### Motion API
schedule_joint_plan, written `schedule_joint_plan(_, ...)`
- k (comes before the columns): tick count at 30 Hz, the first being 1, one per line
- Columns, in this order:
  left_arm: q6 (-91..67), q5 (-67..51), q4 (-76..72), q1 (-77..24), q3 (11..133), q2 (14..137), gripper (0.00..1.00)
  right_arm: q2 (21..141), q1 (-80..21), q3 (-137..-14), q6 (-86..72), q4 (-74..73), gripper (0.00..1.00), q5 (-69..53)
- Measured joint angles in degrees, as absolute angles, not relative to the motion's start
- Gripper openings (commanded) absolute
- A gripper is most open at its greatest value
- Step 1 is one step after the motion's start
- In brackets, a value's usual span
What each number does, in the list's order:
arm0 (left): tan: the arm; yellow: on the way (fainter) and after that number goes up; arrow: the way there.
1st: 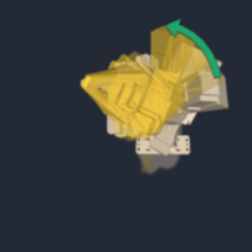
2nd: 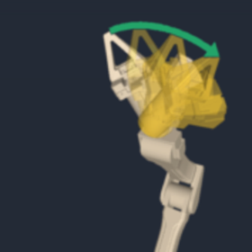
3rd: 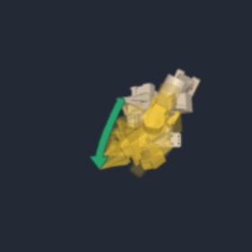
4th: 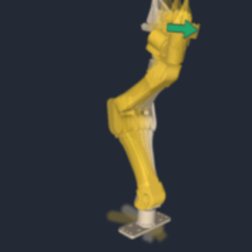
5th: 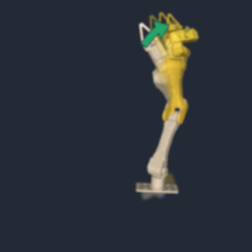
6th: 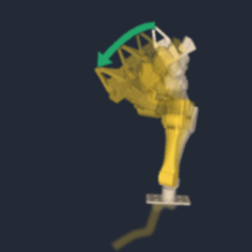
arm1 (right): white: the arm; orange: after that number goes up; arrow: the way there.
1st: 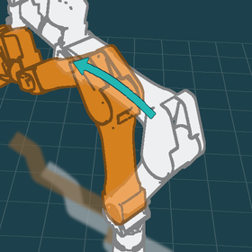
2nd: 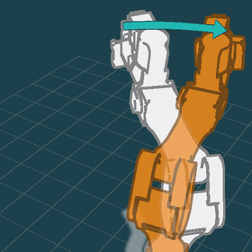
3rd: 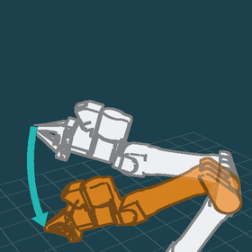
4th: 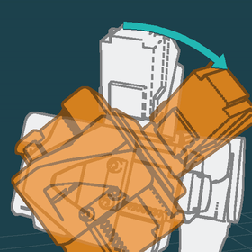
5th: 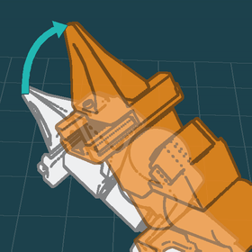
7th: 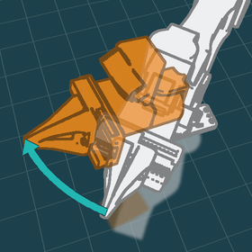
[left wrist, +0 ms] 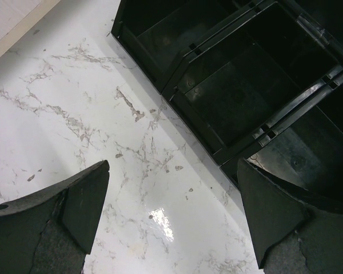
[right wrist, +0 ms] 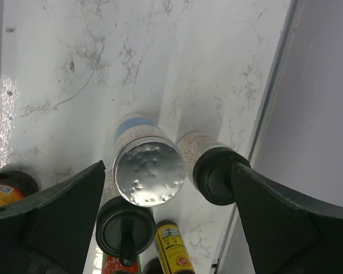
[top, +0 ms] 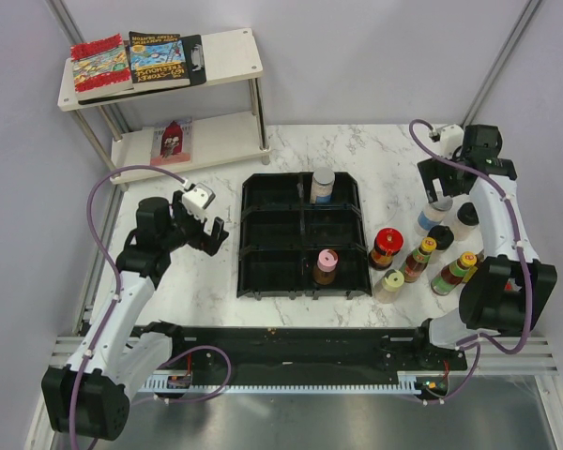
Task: Organize the condiment bottles
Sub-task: Pick up the bottle from the center of the board.
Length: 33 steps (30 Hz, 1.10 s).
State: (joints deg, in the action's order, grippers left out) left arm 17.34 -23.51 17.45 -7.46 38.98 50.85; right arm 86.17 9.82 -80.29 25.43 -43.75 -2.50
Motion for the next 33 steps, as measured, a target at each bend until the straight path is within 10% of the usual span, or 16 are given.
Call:
schedule_joint_plan(16, 17.3, -24.3, 17.5, -7.4, 39.0, 49.9, 1.00, 90.7, 11.9, -75.9, 26.5, -43.8, 0.88, -9.1)
schedule_joint_plan(19, 17.3, -24.4, 17.5, -7.2, 39.0, 49.8, 1.00, 91.5, 11.9, -75.0, 26.7, -43.8, 0.73, -9.1)
schedule_joint_plan(26, 17.3, -24.4, 17.5, -7.1, 39.0, 49.8, 0.99, 91.7, 12.0, -74.7, 26.8, -44.1, 0.02, -9.0)
schedule_joint_plan(33, 17.3, -24.5, 17.5, -7.1, 39.0, 49.9, 0.99, 90.6, 11.7, -77.0, 26.8, -48.9, 0.00, -9.2)
